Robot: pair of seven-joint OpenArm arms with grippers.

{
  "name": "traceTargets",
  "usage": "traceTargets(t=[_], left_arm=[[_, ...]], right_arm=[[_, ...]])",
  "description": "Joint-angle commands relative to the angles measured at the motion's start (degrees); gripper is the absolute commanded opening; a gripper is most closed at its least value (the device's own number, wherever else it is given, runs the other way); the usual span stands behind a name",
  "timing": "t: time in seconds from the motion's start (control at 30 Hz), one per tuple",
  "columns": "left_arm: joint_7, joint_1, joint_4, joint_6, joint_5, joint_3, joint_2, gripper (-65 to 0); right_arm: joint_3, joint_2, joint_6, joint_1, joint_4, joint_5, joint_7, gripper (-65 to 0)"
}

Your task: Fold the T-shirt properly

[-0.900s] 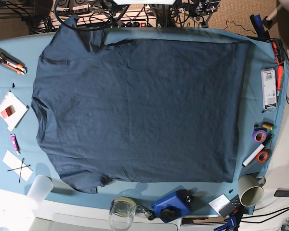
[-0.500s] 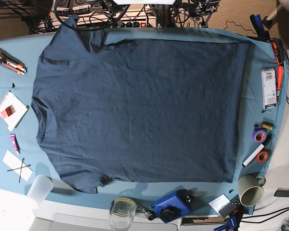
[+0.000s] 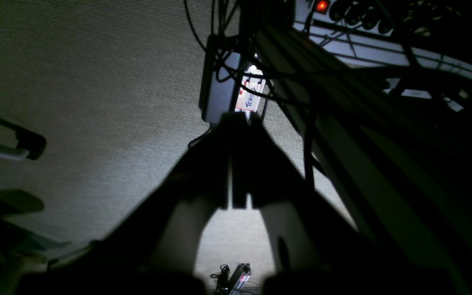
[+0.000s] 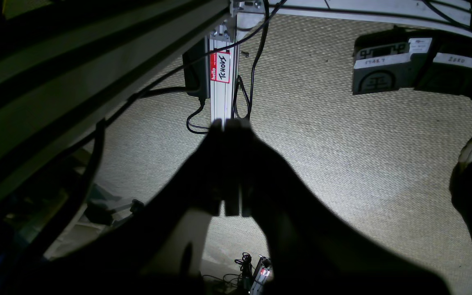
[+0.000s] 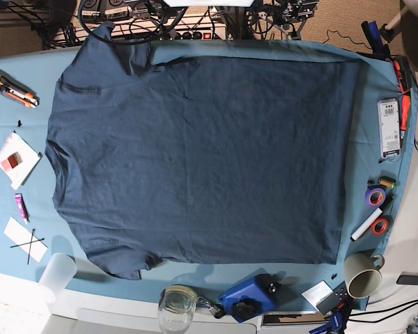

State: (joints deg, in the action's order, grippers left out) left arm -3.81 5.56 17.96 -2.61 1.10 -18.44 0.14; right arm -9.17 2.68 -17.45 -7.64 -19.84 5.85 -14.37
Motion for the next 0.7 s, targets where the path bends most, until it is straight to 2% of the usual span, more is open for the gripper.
traceTargets(t=[0.0, 0.3, 0.4, 0.67], left_arm=[[0.44, 0.15, 0.26, -0.35, 0.15, -0.09, 0.13, -65.0], [0.39, 0.2, 0.26, -0.35, 0.13, -0.09, -0.04, -65.0], [0.17, 0.7, 0.35, -0.35, 0.11, -0.09, -0.9, -65.0], [0.42, 6.03, 5.44, -0.35, 0.13, -0.09, -4.28, -65.0]], right_arm=[[-0.11, 0.17, -0.5, -0.13, -0.33, 0.11, -0.2, -65.0], [-0.11, 0.24, -0.48, -0.15, -0.37, 0.11, -0.24, -65.0], [-0.11, 1.05, -0.68, -0.15, -0.37, 0.13, -2.29, -65.0], [-0.11, 6.88, -0.68, -1.01, -0.42, 0.37, -3.45, -65.0]])
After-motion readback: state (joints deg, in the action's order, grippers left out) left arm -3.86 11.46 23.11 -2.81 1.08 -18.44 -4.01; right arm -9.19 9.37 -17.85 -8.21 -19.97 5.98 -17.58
